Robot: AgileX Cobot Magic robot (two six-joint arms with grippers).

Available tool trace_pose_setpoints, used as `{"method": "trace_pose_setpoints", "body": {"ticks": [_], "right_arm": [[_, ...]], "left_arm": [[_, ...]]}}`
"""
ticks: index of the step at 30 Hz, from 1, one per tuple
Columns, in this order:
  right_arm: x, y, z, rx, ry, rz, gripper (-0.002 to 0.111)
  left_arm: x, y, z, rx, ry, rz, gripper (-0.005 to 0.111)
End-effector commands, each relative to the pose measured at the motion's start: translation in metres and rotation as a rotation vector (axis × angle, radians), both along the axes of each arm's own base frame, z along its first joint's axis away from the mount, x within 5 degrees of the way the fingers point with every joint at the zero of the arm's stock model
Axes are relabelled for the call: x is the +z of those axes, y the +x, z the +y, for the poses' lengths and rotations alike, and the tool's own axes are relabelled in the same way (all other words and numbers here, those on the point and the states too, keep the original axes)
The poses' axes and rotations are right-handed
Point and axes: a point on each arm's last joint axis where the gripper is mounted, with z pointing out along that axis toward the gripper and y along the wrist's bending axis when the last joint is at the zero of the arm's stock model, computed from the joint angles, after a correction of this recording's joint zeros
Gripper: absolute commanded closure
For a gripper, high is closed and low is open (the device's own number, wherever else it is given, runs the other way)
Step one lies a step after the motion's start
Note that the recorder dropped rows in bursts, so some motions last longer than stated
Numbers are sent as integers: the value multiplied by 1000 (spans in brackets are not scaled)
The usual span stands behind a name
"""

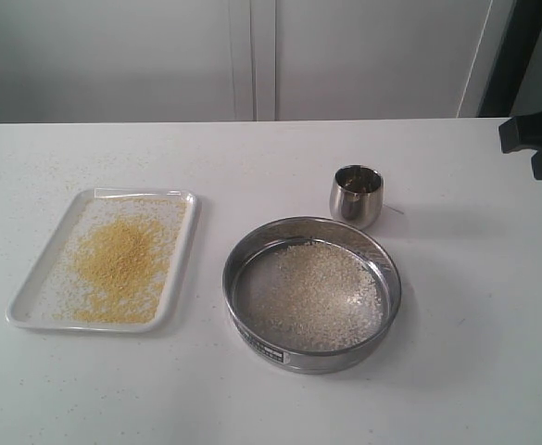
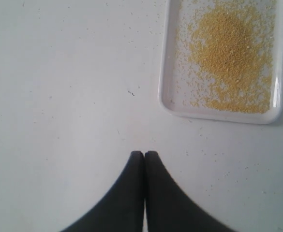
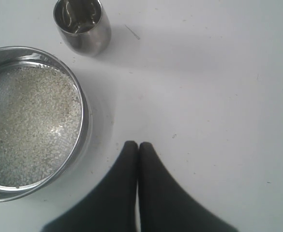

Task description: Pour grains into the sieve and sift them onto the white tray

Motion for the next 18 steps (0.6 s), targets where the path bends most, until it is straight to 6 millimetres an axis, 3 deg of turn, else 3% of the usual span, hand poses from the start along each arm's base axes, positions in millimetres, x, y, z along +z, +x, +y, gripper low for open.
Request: {"method": "trace_pose_setpoints", "body": {"ticks": [1,12,18], "right_arm": [[1,0,-1,-6,-2,-13,108],[1,0,-1,-6,-2,-13,108],[1,0,-1,-6,-2,-13,108]], "left_arm": [[-5,-26,4,-2,-3,-35,107],[-30,-80,11,-11,-17,-155,107],[-45,-97,18,45,-46,-230,107]]}}
